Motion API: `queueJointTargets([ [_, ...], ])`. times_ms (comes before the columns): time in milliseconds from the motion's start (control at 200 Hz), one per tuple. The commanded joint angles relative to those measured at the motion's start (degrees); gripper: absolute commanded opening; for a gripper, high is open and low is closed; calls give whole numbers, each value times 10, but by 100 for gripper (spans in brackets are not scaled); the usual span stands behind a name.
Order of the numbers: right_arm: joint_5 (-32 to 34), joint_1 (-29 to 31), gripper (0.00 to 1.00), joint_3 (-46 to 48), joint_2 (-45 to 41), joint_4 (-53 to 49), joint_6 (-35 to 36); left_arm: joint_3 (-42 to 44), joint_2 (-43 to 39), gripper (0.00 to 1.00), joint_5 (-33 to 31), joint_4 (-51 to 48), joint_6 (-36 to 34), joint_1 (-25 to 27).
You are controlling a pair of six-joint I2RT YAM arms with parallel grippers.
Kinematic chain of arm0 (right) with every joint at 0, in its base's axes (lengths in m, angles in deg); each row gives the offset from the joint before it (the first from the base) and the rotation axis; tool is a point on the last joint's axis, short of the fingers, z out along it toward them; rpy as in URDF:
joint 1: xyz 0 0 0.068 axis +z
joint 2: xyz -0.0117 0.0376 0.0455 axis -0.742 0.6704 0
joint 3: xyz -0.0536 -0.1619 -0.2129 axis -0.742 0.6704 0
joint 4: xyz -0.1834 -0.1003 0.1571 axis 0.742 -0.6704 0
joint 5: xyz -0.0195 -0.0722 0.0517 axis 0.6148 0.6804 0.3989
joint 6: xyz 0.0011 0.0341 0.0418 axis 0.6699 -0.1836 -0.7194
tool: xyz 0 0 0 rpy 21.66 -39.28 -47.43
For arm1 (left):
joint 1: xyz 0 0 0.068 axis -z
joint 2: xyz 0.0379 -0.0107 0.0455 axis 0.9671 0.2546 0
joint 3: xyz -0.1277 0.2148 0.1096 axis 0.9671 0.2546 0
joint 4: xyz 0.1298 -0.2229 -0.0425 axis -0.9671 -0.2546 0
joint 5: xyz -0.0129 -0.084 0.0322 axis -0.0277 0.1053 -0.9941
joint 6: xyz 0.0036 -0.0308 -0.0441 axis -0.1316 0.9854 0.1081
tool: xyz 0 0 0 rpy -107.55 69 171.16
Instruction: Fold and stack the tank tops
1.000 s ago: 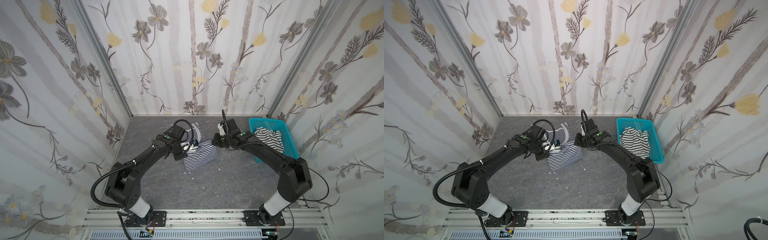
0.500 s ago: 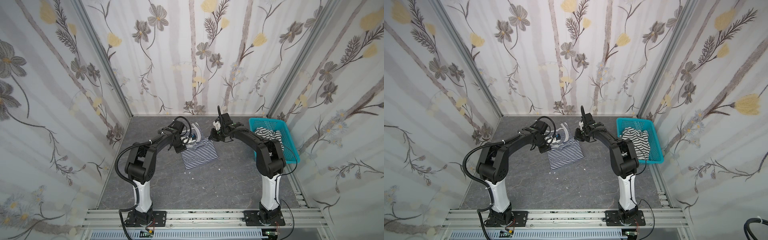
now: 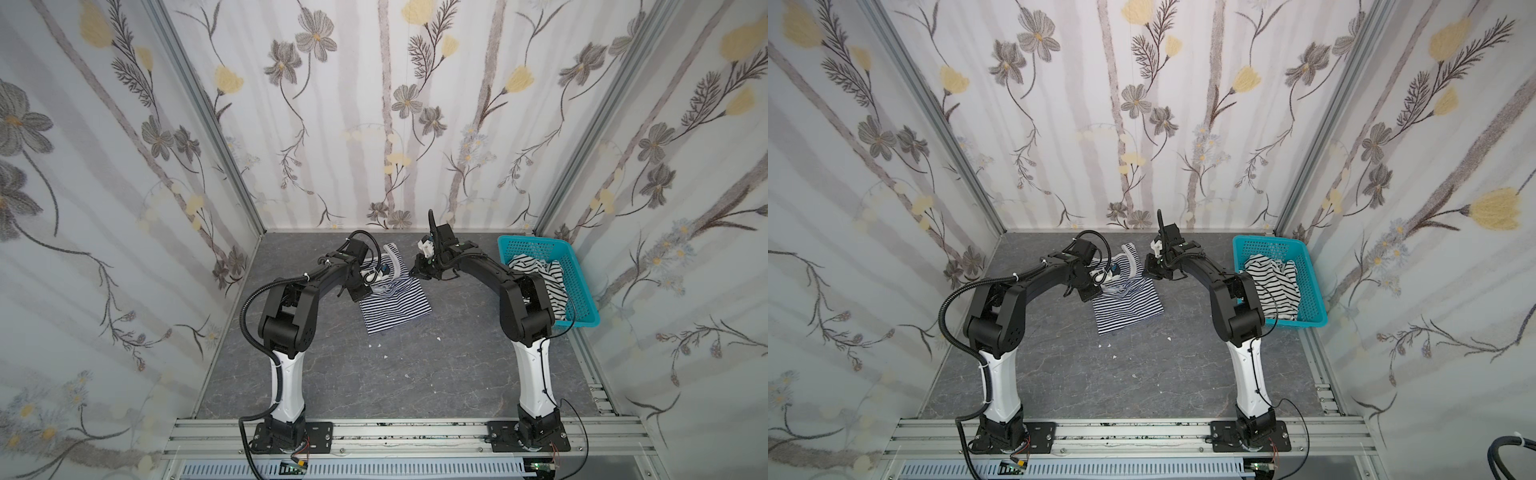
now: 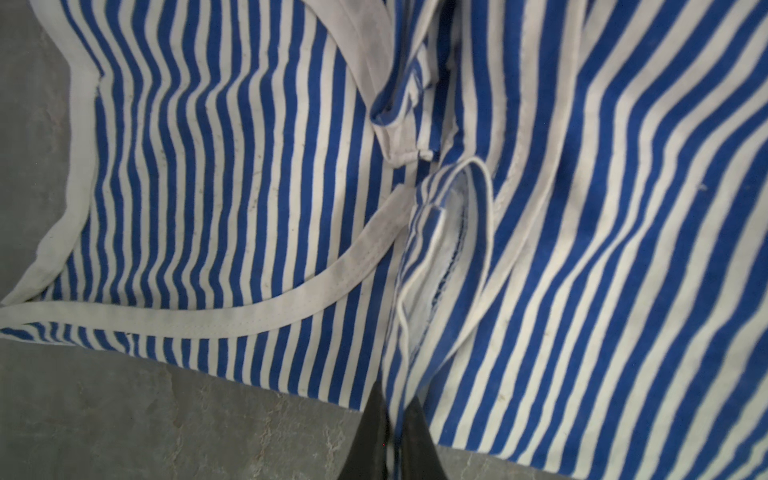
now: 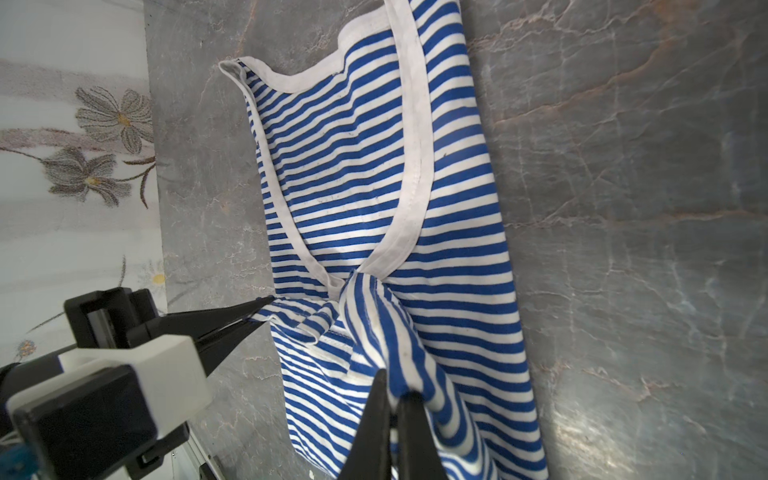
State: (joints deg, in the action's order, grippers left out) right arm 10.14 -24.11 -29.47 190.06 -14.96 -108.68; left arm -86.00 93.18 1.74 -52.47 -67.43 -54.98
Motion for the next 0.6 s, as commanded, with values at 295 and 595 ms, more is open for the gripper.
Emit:
queueJointTargets([
  [295,5,-10,47,-14,-5,-2,21,-46,28,31,-69,62,72,-10],
  [595,41,27,35,60,-54,32,10,19,-61,32,-25,77,111,11],
])
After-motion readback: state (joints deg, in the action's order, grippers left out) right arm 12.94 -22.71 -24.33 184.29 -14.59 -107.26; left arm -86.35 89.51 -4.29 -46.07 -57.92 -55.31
